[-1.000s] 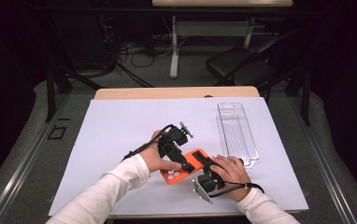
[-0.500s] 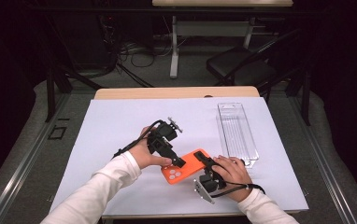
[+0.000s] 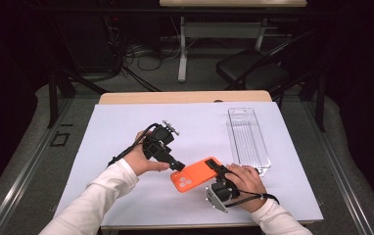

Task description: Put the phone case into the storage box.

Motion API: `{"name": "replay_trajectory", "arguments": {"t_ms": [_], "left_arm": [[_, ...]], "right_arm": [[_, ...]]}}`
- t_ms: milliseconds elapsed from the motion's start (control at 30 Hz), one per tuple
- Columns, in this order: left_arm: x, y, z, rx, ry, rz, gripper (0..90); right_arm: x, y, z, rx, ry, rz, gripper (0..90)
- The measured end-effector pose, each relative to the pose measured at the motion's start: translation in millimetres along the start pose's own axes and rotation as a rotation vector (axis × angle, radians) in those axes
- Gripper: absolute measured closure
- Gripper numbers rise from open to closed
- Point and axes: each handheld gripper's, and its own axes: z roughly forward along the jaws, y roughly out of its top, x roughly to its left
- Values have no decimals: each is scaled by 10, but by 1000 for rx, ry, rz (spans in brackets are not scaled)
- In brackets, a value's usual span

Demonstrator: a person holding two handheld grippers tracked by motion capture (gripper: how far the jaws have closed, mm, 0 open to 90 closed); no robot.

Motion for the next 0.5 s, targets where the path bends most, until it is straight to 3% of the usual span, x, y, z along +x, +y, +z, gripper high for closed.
{"name": "replay_trajectory", "arguments": {"t_ms": [133, 300, 400, 500], "left_arm": [[41, -28, -35, -18, 7, -11, 179], [69, -50, -85, -46, 14, -15, 186], [80, -61, -106, -66, 33, -21, 186], [93, -71, -136, -100, 25, -37, 185]], "right_arm": [[-10, -13, -12, -7, 9, 34, 868], [-25, -43, -17, -30, 33, 126, 868], [-41, -57, -28, -32, 34, 147, 868], [-49, -63, -30, -47, 40, 176, 868]]}}
